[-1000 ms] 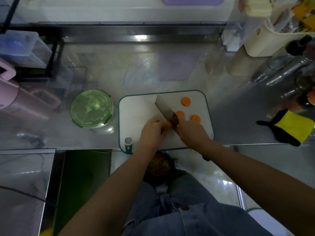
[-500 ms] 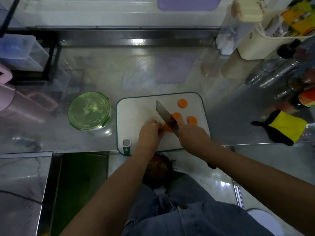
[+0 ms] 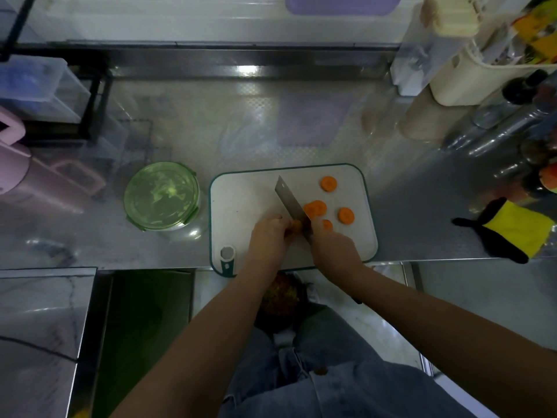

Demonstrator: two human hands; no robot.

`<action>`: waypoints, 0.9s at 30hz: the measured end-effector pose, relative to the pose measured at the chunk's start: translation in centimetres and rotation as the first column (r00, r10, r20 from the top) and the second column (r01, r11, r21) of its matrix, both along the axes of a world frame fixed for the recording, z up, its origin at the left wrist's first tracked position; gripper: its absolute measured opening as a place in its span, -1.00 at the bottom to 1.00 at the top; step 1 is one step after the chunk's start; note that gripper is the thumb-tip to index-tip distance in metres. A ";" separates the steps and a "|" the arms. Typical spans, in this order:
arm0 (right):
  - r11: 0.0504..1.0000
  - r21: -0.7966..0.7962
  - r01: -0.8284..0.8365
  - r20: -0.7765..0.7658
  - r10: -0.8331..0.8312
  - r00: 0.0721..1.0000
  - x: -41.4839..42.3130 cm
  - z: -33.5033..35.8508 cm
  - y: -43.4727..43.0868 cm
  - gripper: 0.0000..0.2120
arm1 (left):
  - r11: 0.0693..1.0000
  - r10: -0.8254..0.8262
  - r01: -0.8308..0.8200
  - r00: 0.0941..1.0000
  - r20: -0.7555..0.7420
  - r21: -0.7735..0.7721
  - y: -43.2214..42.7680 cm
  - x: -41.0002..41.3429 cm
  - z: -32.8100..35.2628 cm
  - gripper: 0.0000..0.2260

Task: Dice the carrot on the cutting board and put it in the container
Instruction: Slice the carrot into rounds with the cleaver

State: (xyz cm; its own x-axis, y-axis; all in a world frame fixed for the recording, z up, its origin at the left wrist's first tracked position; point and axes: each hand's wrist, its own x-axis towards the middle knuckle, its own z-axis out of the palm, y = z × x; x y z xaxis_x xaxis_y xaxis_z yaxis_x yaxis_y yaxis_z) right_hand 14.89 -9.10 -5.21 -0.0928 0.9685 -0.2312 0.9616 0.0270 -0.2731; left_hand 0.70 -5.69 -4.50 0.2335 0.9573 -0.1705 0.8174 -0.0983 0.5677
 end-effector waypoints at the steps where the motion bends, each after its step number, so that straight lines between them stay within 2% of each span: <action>1: 1.000 0.004 -0.004 0.004 0.004 1.000 0.1 0.0 0.0 -0.58 | 1.000 0.010 -0.010 1.000 0.003 -0.009 0.0 0.0 0.0 -0.82; 3: 1.000 0.025 -0.017 -0.014 0.018 1.000 0.6 0.5 0.3 -0.55 | 0.999 0.039 -0.038 0.999 0.015 -0.022 0.0 0.0 -0.1 -0.79; 6: 0.999 -0.034 -0.031 -0.038 0.029 0.999 1.2 2.0 1.2 -0.56 | 0.997 0.066 -0.066 0.998 -0.011 -0.039 -0.1 0.0 -0.3 -0.80; 9: 1.000 0.011 -0.028 -0.050 0.029 0.998 1.5 3.5 1.8 -0.61 | 0.996 0.081 -0.083 0.996 -0.042 -0.034 -0.1 -0.1 -0.4 -0.82; 15: 0.997 -0.028 -0.073 0.007 0.073 0.997 1.2 5.7 1.7 -0.68 | 0.997 0.074 -0.075 0.996 -0.055 -0.017 -0.1 -0.1 -0.6 -0.81; 22: 0.993 -0.087 -0.084 0.059 0.090 0.994 1.3 5.6 0.7 -0.56 | 0.998 0.057 -0.058 0.996 -0.075 0.000 -0.1 0.0 -0.7 -0.81; 27: 0.994 -0.052 -0.098 0.082 0.102 0.991 0.8 3.8 0.7 -0.64 | 0.998 0.064 -0.065 0.995 -0.077 -0.004 -0.1 0.0 -0.5 -0.83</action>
